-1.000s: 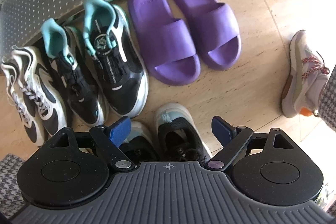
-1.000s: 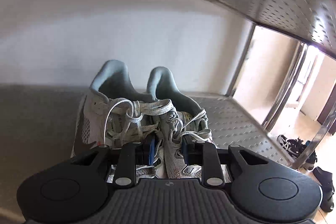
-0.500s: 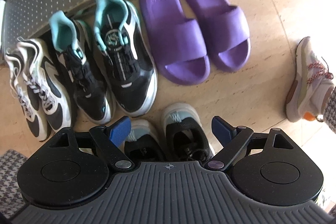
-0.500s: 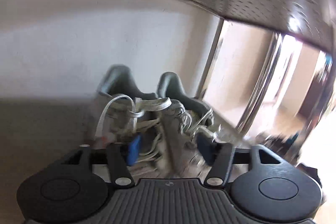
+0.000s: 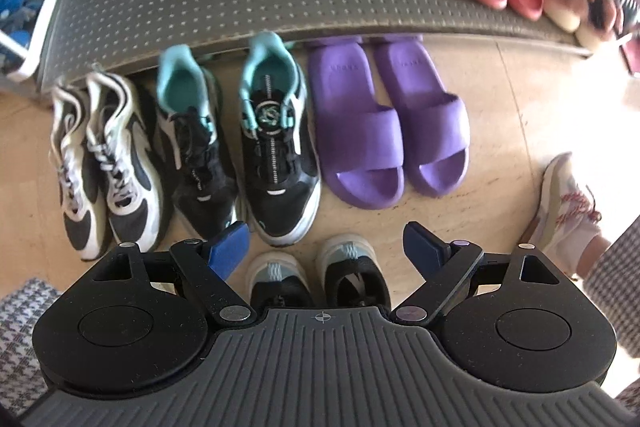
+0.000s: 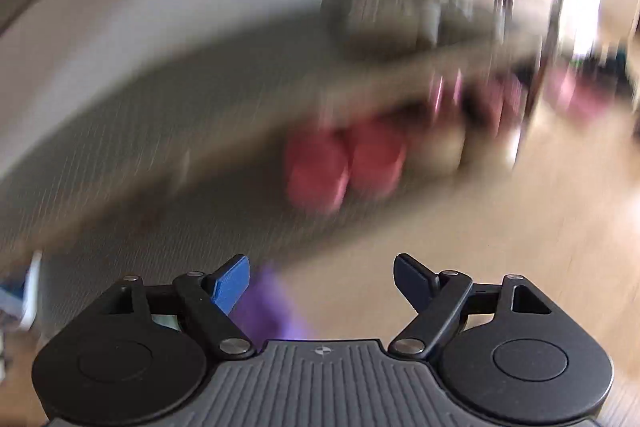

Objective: Organize scattered shoes
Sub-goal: 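Grasp the black sneakers with mint heels at the heels with the right gripper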

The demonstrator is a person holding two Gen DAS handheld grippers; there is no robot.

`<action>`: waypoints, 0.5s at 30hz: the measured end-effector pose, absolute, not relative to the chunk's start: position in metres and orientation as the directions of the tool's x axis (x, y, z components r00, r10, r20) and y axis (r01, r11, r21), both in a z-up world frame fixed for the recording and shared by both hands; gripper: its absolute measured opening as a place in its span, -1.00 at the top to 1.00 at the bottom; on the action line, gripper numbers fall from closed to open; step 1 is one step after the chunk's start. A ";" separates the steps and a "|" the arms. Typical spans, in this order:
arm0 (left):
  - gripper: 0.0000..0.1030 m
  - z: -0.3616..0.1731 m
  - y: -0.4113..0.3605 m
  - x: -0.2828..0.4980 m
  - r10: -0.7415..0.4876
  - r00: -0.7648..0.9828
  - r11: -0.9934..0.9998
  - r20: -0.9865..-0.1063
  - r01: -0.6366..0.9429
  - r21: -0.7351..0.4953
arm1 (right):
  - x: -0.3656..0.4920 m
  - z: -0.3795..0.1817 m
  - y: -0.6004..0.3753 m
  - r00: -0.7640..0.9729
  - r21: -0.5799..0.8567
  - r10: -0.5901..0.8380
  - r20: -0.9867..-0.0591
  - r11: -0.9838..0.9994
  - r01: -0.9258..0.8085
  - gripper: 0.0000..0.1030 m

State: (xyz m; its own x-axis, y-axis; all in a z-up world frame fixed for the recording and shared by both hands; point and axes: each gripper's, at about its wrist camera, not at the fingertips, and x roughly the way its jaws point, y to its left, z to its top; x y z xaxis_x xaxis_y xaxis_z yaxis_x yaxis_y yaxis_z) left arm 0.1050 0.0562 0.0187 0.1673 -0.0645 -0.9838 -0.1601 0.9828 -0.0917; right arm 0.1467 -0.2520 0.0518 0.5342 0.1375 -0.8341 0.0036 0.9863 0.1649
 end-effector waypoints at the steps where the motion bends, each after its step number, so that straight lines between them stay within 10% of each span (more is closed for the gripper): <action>1: -0.71 0.024 0.062 0.102 -0.066 0.183 0.980 -0.981 -0.175 -0.098 | 0.134 0.040 -0.243 0.497 0.167 0.148 -0.855 0.986 -0.006 -0.55; 15: -0.72 0.071 0.103 0.083 -0.159 0.300 0.949 -0.940 -0.217 -0.230 | 0.082 -0.096 -0.043 0.015 0.208 0.227 -0.974 0.917 -0.340 -0.20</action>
